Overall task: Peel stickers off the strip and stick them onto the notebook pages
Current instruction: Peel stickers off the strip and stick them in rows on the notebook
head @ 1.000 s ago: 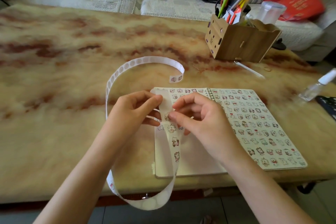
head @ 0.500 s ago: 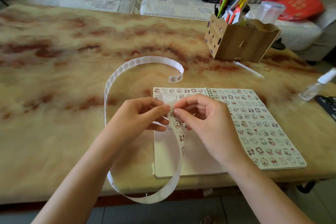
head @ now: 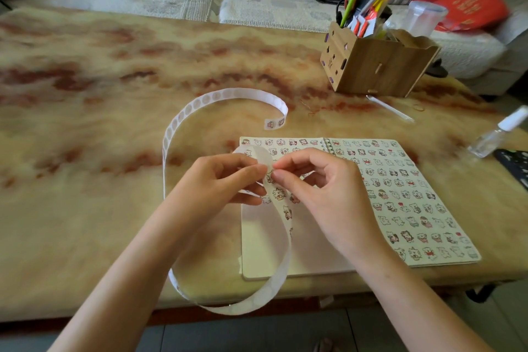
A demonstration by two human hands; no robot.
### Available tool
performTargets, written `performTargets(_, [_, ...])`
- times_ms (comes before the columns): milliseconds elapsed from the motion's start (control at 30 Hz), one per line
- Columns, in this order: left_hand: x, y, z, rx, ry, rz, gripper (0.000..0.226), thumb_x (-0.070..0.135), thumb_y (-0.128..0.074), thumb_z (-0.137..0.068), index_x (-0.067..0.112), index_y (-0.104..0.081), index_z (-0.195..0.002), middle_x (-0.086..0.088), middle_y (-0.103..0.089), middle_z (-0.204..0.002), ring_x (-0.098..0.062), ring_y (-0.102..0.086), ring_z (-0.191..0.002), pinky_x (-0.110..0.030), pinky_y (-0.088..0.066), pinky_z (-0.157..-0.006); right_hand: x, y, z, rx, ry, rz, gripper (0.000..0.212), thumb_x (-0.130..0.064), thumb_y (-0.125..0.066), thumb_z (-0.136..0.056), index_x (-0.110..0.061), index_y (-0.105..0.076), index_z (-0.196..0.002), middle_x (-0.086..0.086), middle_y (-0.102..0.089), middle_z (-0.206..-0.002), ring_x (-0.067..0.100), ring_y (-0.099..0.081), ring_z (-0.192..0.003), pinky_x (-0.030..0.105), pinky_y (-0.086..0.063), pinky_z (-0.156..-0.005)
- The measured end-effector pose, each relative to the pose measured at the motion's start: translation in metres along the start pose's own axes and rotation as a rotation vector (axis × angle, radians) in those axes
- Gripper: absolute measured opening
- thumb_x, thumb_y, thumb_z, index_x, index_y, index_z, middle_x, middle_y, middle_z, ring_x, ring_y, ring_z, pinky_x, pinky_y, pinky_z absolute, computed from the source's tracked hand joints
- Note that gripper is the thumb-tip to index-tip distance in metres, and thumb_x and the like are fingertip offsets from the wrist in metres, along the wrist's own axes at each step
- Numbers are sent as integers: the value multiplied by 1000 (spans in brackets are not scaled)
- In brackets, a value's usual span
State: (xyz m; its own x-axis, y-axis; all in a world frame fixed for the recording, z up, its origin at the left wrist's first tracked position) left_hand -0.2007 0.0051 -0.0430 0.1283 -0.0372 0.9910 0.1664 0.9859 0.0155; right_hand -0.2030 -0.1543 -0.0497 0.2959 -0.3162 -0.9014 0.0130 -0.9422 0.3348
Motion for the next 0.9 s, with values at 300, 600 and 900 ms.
performTargets(300, [-2, 0, 0, 39, 11, 15, 21, 18, -61, -87, 0, -72, -88, -13, -72, -76, -13, -69, -69, -21, -58, -67, 0, -1, 2, 25, 122, 147, 6, -9, -75, -80, -13, -73, -84, -8, -71, -74, 9, -65, -69, 18, -52, -64])
performTargets(600, [-7, 2, -3, 100, 50, -1, 18, 14, -63, -87, -1, -73, -84, -10, -69, -64, -11, -66, -58, -19, -57, -61, 4, -1, 2, 38, 303, 424, 7, -18, -75, -80, -21, -71, -84, -13, -59, -82, 2, -53, -75, 16, -41, -61])
performTargets(900, [-11, 4, -4, 104, 57, -50, 17, 15, -63, -88, 1, -74, -87, -16, -73, -77, -11, -68, -61, -17, -55, -55, 1, 0, 3, -42, 209, 377, 2, -24, -71, -82, -24, -69, -83, -12, -57, -83, 4, -51, -78, 16, -40, -66])
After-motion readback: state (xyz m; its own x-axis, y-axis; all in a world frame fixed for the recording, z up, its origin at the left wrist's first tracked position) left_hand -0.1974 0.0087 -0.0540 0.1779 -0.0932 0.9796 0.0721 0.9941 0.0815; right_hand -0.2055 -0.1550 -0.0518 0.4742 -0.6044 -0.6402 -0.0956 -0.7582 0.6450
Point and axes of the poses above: each hand's wrist, its own z-axis away from the middle knuckle, its own y-axis out of the back of the hand, x = y × z, the point moved 1 cm from there along -z, towards the middle knuckle
